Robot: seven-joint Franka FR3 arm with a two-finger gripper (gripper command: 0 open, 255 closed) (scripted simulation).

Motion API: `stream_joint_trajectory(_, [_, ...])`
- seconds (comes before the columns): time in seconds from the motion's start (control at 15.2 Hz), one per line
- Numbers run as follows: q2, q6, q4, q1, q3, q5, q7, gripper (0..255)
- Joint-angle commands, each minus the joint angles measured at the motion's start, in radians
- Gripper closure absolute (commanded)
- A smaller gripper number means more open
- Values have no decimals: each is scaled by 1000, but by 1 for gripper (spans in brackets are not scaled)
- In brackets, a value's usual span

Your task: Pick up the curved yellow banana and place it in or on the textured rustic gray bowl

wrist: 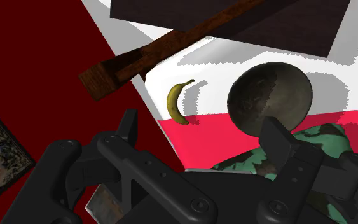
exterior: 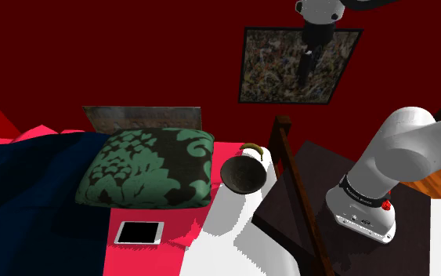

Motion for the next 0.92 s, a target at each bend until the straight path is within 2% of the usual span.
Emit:
stream_joint_trajectory(0.0, [0, 0, 0, 0, 0, 0, 0, 0])
stream_joint_trajectory(0.46, [70, 278, -184, -13, -44, -14, -2, 0])
stream_joint_trajectory(0.86, [215, 544, -287, -27, -81, -28, -5, 0])
